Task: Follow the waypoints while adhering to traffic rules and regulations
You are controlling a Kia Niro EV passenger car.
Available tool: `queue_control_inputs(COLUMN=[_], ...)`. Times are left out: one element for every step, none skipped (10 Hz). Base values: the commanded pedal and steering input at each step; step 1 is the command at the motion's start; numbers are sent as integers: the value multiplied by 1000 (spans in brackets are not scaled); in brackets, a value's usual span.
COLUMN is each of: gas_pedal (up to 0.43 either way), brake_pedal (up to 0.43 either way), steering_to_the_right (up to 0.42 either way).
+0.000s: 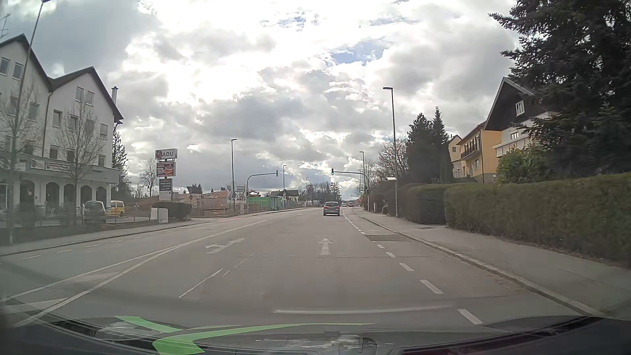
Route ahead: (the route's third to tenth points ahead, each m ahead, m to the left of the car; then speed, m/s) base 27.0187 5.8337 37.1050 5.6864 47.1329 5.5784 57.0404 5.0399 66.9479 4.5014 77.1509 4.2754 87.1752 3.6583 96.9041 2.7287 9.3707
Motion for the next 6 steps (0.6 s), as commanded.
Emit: queue_control_inputs(gas_pedal=[358, 358, 358, 358, 358, 358], brake_pedal=[0, 0, 0, 0, 0, 0], steering_to_the_right=[-5, -5, -5, -5, -3, 1])
